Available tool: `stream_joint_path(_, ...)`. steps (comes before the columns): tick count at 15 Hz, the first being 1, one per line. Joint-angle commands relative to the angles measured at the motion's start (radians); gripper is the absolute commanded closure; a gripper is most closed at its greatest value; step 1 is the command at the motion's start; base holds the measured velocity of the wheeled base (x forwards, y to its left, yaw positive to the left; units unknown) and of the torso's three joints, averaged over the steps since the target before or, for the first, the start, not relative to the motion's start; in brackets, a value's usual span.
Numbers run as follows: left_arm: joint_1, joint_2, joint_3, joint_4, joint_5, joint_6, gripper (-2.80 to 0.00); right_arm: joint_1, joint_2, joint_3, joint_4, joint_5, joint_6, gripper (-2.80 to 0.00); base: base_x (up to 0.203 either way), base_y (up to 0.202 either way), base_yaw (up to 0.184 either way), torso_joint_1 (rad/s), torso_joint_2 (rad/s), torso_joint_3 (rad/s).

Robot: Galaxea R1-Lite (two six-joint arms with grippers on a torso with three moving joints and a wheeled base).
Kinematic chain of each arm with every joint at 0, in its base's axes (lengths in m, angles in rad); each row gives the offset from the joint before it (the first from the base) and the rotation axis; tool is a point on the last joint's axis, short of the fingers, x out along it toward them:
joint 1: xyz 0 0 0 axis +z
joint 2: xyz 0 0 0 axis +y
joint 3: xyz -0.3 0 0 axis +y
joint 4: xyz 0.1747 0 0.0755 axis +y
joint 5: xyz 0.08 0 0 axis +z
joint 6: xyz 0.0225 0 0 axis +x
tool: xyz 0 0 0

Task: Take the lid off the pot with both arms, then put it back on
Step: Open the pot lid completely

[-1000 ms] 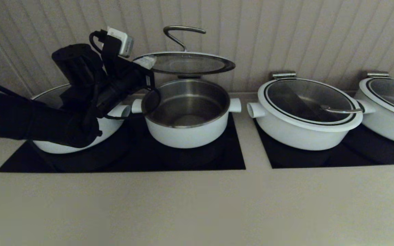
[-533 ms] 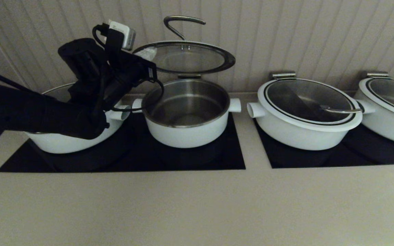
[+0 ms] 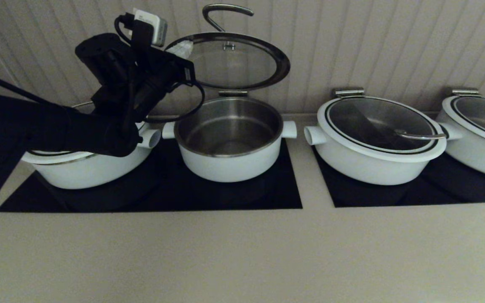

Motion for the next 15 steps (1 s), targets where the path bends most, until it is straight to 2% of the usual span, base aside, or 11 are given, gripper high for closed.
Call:
stream_joint_path(1, 0.000, 0.010, -0.031, -0.007, -0.001, 0.003, 0.00, 0.000, 0.002, 0.000, 0.000, 0.001, -0.001, 0.00, 0.000, 0.000, 0.000, 0.000, 0.00, 0.000)
stream_joint_path(7, 0.002, -0.008, -0.024, -0.008, 0.007, 0.006, 0.00, 0.000, 0.002, 0.000, 0.000, 0.001, -0.001, 0.00, 0.000, 0.000, 0.000, 0.000, 0.00, 0.000)
stream_joint_path(12, 0.007, -0.085, 0.076, -0.013, 0.007, 0.006, 0.00, 0.000, 0.002, 0.000, 0.000, 0.001, -0.001, 0.00, 0.000, 0.000, 0.000, 0.000, 0.00, 0.000)
stream_joint_path(15, 0.013, -0.083, 0.076, -0.013, 0.008, 0.001, 0.00, 0.000, 0.002, 0.000, 0.000, 0.001, -0.001, 0.00, 0.000, 0.000, 0.000, 0.000, 0.00, 0.000)
